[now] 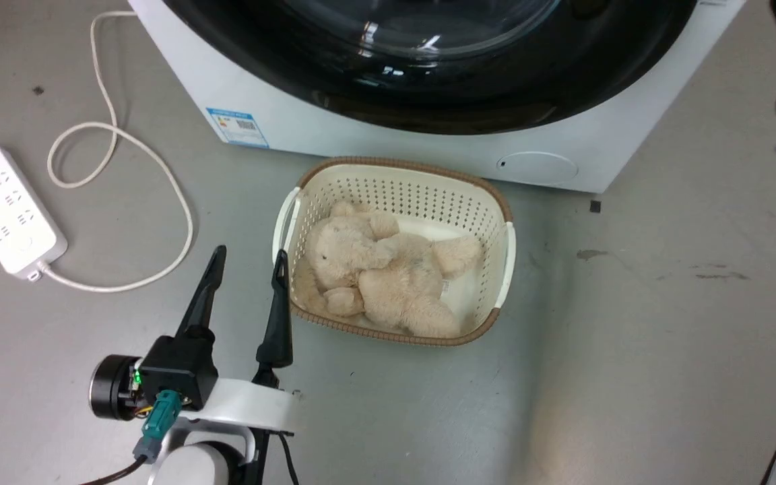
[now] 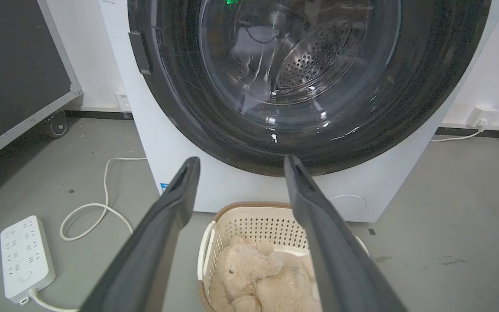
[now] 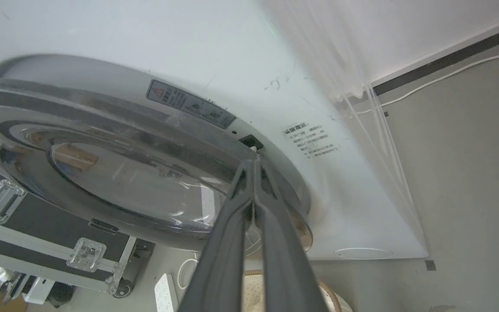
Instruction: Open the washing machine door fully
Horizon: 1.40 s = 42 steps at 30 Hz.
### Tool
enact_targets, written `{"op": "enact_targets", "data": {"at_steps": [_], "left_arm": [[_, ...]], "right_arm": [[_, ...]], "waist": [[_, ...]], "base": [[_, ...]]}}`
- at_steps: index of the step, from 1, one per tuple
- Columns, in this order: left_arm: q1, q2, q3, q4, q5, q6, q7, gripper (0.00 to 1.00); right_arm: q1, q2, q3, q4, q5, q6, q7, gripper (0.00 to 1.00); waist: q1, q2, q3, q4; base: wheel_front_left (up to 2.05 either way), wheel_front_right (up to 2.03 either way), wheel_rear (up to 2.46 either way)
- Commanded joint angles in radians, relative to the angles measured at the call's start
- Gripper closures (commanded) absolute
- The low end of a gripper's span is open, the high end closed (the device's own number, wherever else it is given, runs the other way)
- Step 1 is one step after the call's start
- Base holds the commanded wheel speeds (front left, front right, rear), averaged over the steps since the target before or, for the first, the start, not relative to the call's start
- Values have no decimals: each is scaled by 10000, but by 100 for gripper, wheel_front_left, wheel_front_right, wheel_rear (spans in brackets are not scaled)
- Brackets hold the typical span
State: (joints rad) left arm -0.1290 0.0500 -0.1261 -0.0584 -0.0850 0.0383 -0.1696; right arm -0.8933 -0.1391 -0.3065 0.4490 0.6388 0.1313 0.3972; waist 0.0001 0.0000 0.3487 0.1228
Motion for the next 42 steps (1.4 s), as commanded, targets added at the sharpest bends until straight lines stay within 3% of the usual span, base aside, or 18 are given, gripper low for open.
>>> {"op": "enact_targets", "data": {"at_steps": [1,12,30,42], "left_arm": [[-244,3,-69,-110,-50,57,-109,0],[-434,3,-300,-384,-120,101,-339,0],[-818,3,-794,-433,-365,271,-714,0],[-725,3,-911,-358,-493,344,-922,0]], "right_arm": [[-506,-75,-232,246,285,-3,145,100],[-2152,-22,-1141,1744,1105,-3,1595,100],[-4278,-239,-2474,3237,1436,-5,3358,100],[-3882,109,-3093,3459,1502,-6,5027,100]], "waist": [[-1,0,104,72],[-1,0,638,312],[-1,0,1345,775],[-1,0,1125,752]], "base": [[0,0,0],[0,0,0],[0,0,0],[0,0,0]]}}
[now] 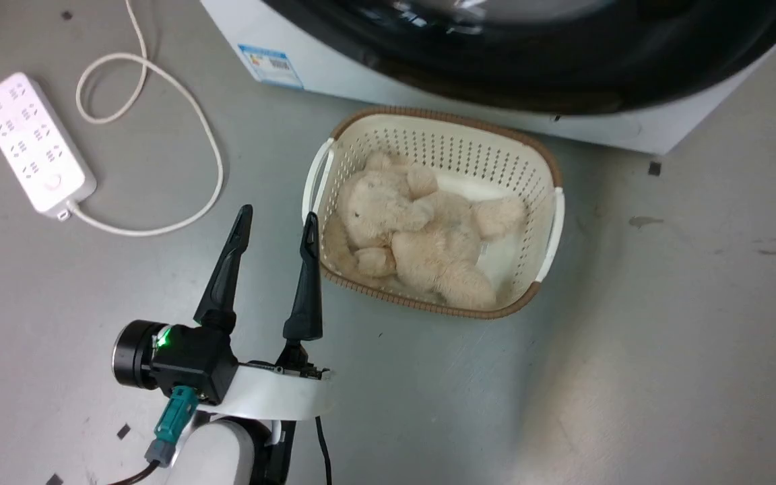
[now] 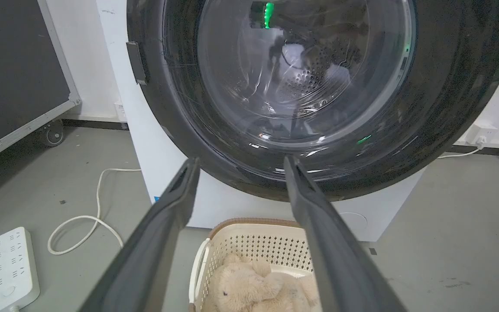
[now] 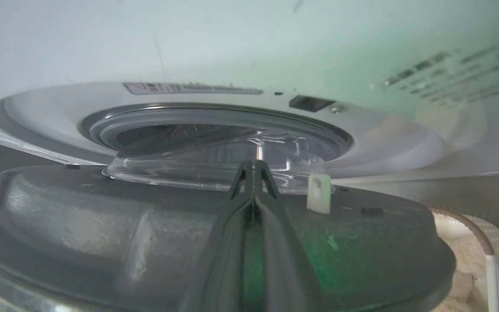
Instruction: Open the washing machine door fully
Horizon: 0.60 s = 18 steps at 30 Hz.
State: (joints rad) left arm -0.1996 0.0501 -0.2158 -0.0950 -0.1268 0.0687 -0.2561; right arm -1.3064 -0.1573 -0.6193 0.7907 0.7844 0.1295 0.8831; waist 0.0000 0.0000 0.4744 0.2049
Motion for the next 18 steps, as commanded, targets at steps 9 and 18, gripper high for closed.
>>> {"op": "enact_targets", "data": {"at_steps": [9,18], "left_arm": [[404,12,35,558,1,-280,-57,0],[969,8,386,1145,-66,-609,-57,0]], "right_arm": [[2625,932,172,-1313,185,12,1403,100],[4921,1067,2134,-1993,2636,12,2217,100]], "waist": [[0,0,-1230,-330],[0,0,-2300,-477]], "base": [[0,0,0],[0,0,0]]}}
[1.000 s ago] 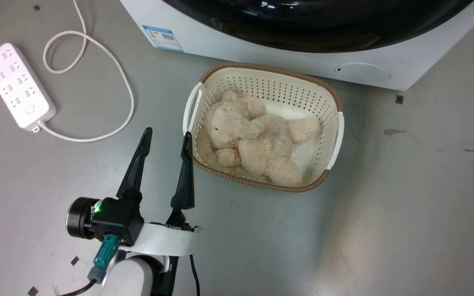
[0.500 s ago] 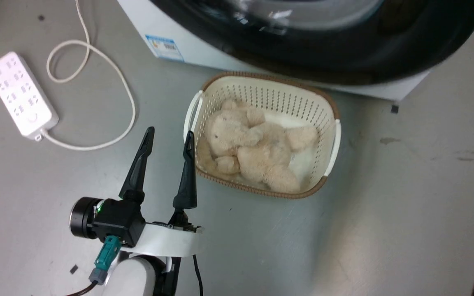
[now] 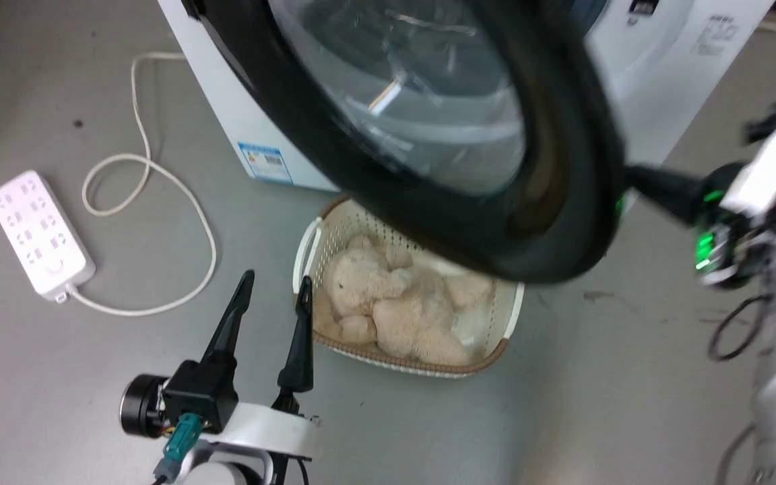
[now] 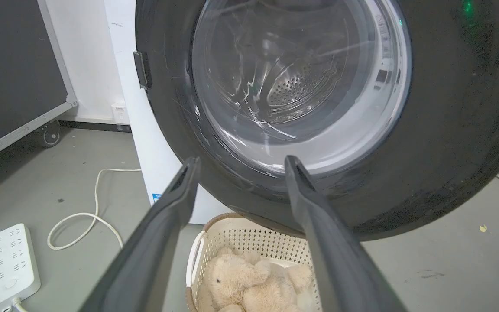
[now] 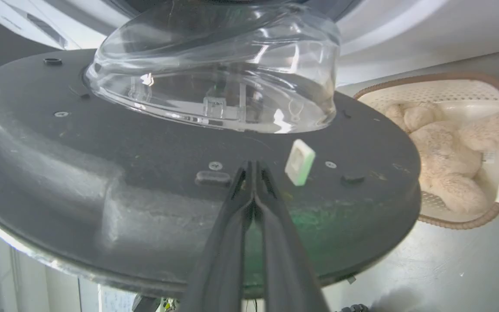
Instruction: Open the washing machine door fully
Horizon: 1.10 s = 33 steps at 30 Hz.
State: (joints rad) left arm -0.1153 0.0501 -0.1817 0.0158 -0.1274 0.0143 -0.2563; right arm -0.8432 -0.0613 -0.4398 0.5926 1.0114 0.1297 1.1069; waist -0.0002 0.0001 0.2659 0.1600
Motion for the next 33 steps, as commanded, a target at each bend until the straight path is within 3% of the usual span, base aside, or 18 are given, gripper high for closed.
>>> {"op": "enact_targets", "data": {"at_steps": [1,8,15,27,28,29,30,33], "left_arm": [[179,7,51,70,-93,-102,-55,0],[491,4,75,276,-120,-244,-55,0],[783,3,152,400,-182,-336,-55,0],[949,2,293,622,-213,-466,-55,0],[959,2,305,648,-210,-466,-55,0],[972,2,330,670,-210,-463,-55,0],[986,2,365,684,-210,-461,-55,0],[1028,2,493,677,-233,-468,-55,0]], "right_arm": [[482,107,717,-26,734,10,-96,100],[1915,109,3728,-616,2979,10,-751,100],[3147,109,6253,-1621,4357,10,-1663,100],[3612,110,7816,-1896,4779,10,-2704,100],[3608,110,7786,-1884,4743,10,-2859,92],[3591,110,7718,-1886,4622,10,-3066,56],[3582,104,7632,-1881,4476,10,-3260,0],[3628,-195,7281,-2183,3750,10,-3977,0]], "waist": [[2,-1,-296,-25],[2,-1,-739,91],[2,-1,-1059,184],[2,-1,-1283,144],[2,-1,-1336,109],[2,-1,-1389,63],[2,-1,-1438,13],[2,-1,-1600,-137]], "base": [[0,0,0],[0,0,0],[0,0,0],[0,0,0],[0,0,0],[0,0,0],[0,0,0],[0,0,0]]}}
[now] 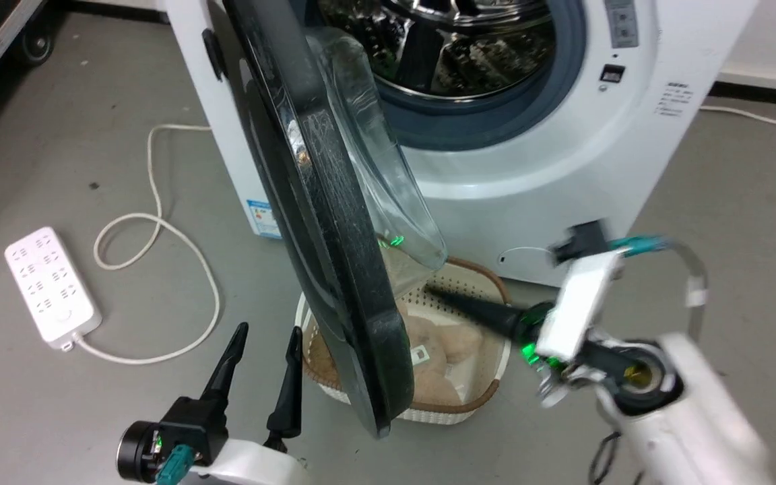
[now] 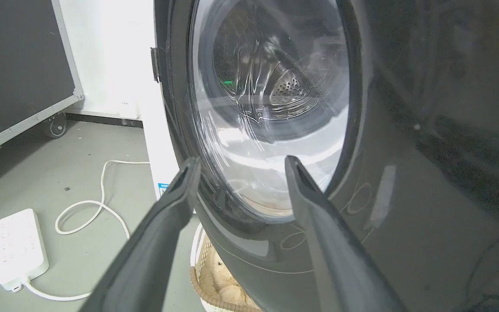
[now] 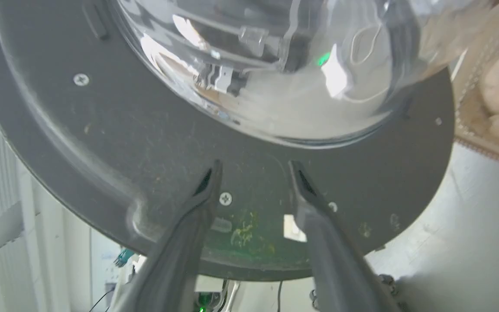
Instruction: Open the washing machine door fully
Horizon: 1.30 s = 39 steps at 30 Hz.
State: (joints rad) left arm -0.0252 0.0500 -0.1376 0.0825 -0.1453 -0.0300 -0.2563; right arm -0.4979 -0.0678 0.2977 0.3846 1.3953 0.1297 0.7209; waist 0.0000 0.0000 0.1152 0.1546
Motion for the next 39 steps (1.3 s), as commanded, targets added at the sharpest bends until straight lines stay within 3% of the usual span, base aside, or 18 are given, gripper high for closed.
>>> {"op": "enact_targets", "data": {"at_steps": [1,5,6,7,8,9,11,12,13,19,24,27,31,39], "left_arm": [[144,4,100,8,-73,-32,-55,0],[243,3,345,-29,-216,-83,-55,0],[243,3,345,-29,-216,-83,-55,0],[283,3,497,-91,-268,-153,-55,0],[283,3,497,-91,-268,-153,-55,0],[407,15,657,-144,-273,-202,-55,0],[483,31,727,-144,-262,-225,-55,0],[608,63,904,-138,-282,-273,-55,0],[608,63,904,-138,-282,-273,-55,0],[917,98,1103,-171,-293,-446,-55,0],[1037,137,1070,-190,-234,-551,-55,0],[1073,140,999,-162,-179,-587,-55,0],[1087,128,875,-71,-137,-619,-55,0],[1029,83,892,-183,-85,-566,-55,0]], "right_arm": [[229,-296,-269,-323,-454,10,-547,0],[629,-1268,-524,-1536,-2833,10,-2787,0],[629,-1268,-524,-1536,-2833,10,-2787,0],[959,-1735,-419,-2076,-4131,10,-3988,0],[959,-1735,-419,-2076,-4131,10,-3988,0],[1276,-2165,-308,-2449,-5532,10,-5225,0],[1442,-2290,-398,-2516,-6219,10,-5847,0],[1751,-2423,-599,-2635,-7658,10,-6929,0],[1751,-2423,-599,-2635,-7658,10,-6929,0],[3335,-1796,-2074,-3179,-10850,10,-8796,0],[4780,-609,-3399,-4011,-12840,10,-9336,0],[5491,-73,-3772,-4408,-13584,10,-9435,0],[6010,134,-3720,-4487,-14001,10,-9544,0],[6109,172,-3466,-4163,-13525,10,-9617,0]], "waist": [[0,0,-156,-132],[0,0,-396,-362],[0,0,-396,-362],[0,0,-533,-505],[0,0,-533,-505],[0,0,-681,-666],[0,0,-763,-745],[0,0,-905,-900],[0,0,-905,-900],[0,0,-1222,-1197],[0,0,-1254,-1370],[0,0,-1234,-1438],[0,0,-1213,-1499],[0,0,-1224,-1447]], "base": [[0,0,0],[0,0,0],[0,0,0],[0,0,0],[0,0,0],[0,0,0],[0,0,0],[0,0,0],[0,0,0],[0,0,0],[0,0,0],[0,0,0],[0,0,0],[0,0,0]]}}
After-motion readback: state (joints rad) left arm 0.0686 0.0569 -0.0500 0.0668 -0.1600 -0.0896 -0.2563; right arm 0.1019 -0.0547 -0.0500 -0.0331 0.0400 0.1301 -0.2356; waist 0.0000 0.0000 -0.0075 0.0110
